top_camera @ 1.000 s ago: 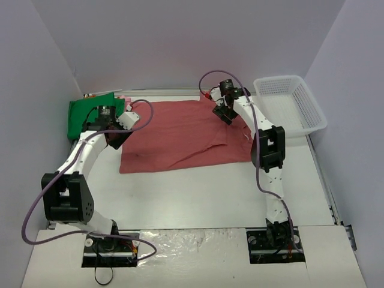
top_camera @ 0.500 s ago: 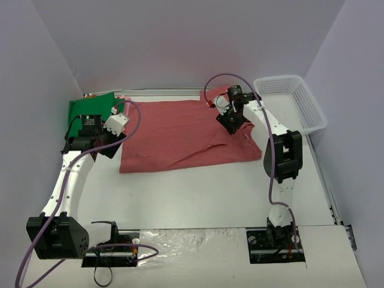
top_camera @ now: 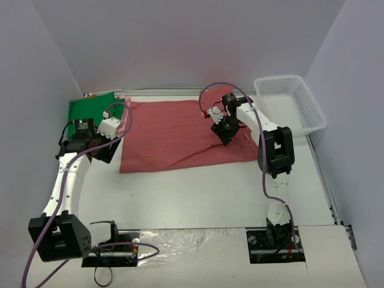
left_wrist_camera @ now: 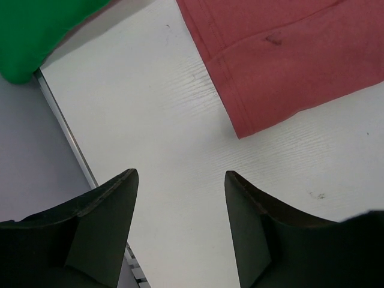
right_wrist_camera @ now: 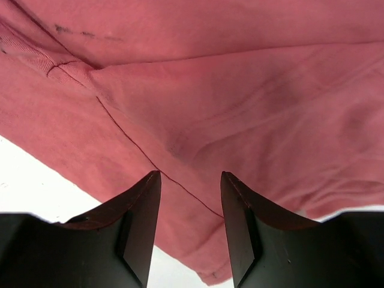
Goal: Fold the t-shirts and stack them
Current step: Fold the flattened tshirt in 1/3 of the way
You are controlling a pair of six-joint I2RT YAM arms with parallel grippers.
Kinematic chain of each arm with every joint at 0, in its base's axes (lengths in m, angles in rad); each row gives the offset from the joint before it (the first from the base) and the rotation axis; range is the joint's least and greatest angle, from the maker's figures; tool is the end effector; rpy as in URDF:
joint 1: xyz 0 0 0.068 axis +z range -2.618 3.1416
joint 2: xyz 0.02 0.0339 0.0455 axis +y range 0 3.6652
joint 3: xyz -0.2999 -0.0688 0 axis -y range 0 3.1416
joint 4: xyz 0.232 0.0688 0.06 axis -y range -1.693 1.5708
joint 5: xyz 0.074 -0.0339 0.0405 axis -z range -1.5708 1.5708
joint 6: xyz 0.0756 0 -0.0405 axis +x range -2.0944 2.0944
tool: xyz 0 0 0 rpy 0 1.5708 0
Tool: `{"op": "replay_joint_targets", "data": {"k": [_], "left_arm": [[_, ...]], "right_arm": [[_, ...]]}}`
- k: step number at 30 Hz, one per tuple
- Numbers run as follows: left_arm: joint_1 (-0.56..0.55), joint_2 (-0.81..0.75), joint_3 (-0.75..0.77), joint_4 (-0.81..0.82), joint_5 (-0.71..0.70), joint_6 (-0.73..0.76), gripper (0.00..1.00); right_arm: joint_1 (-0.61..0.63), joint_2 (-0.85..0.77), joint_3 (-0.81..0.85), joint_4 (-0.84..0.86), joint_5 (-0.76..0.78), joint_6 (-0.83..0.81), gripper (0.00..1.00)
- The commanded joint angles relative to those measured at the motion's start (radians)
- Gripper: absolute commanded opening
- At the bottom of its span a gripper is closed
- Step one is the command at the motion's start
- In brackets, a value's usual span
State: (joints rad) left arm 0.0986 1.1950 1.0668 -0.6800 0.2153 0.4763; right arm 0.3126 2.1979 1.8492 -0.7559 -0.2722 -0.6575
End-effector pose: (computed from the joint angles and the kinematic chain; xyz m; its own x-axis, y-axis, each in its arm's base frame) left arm 0.2502 0.0085 0.3154 -0.6162 0.3891 -0.6847 0.3750 0.9095 0.1794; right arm 0.4700 0.1733 0.2023 -0.4215 -0.7548 -0.5026 -0.8449 0.5281 -0.0846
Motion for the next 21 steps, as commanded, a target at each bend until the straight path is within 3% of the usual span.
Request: {"op": "replay_joint_targets", "data": {"k": [1, 9, 17, 18, 21], "left_arm": [[0.016, -0.02, 0.004, -0.004, 0.022, -0.019, 0.58], [0.026, -0.014, -0.008, 0.005, 0.035, -0.022, 0.59], [0.026, -0.003, -0.013, 0.011, 0.041, -0.024, 0.6], [0.026, -0.005, -0.014, 0.013, 0.041, -0.024, 0.59], [0.026, -0.006, -0.021, 0.014, 0.045, -0.024, 0.6]], "right_arm": [[0.016, 0.016, 0.035, -0.08, -0.038, -0.03, 0.41], [0.033, 0.068, 0.051, -0.085, -0.033, -0.03, 0.39], [0.036, 0.094, 0.073, -0.083, 0.007, -0.014, 0.14], [0.036, 0.094, 0.074, -0.08, 0.008, -0.011, 0.06], [0.036, 0.091, 0.082, -0.077, 0.022, -0.002, 0.01]]}}
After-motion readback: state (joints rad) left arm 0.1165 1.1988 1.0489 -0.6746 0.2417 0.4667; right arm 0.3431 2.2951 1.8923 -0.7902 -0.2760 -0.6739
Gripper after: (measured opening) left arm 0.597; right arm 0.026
